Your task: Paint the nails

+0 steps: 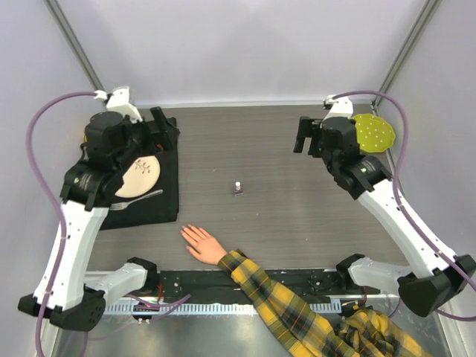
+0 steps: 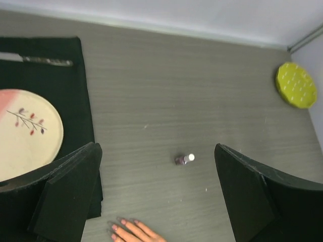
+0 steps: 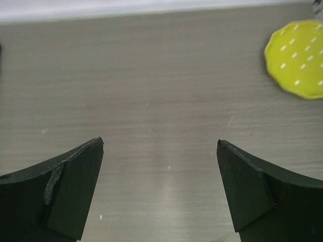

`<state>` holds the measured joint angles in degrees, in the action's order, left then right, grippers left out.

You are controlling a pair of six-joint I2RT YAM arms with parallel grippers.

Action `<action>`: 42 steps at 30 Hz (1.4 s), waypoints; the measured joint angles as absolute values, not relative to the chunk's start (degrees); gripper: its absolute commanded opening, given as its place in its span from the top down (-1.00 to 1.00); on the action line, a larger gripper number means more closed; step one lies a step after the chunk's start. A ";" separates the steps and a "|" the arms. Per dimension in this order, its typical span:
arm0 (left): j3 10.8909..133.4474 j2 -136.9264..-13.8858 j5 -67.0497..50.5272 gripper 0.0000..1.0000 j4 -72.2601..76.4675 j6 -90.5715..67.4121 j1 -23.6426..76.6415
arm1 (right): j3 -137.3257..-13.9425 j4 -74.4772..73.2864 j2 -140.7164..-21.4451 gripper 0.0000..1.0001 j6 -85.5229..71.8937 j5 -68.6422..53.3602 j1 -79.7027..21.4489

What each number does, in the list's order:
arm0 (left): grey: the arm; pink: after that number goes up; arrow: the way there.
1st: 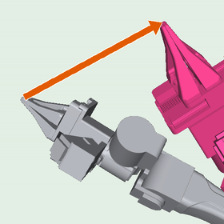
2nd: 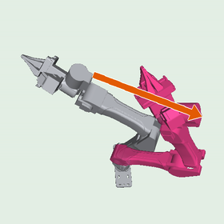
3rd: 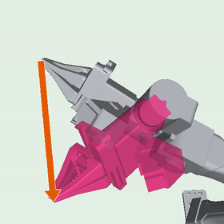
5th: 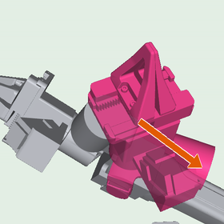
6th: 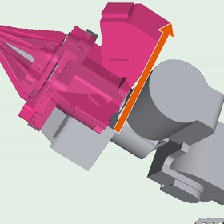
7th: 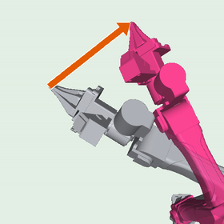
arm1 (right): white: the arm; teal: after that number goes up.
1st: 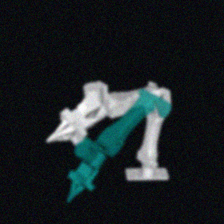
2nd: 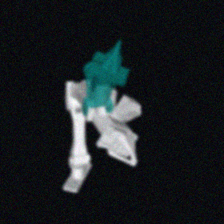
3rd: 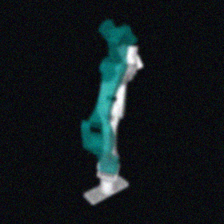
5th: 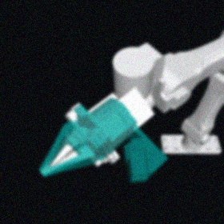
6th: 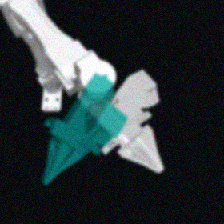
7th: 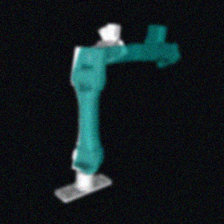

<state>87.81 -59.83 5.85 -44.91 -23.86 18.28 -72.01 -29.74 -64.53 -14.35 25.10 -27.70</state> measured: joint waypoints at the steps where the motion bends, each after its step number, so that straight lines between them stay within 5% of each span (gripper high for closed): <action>1: 87.05 -60.84 4.67 -0.99 -44.91 -23.83 18.28 | -70.94 -29.74 -65.43 -0.99 -14.74 24.10 -27.70; 7: 82.98 -71.79 3.25 -0.97 -44.95 -23.68 22.83 | -65.63 -29.21 -70.17 -0.99 -15.66 15.81 -27.70; 20: 88.77 -101.01 12.86 -0.58 -47.31 -19.03 42.65 | -55.42 -24.88 -64.49 -0.99 -16.32 7.55 -27.73; 42: 93.08 -113.54 12.36 -0.10 -47.81 -17.37 44.23 | -52.29 -23.31 -59.24 -0.99 -16.40 6.55 -27.73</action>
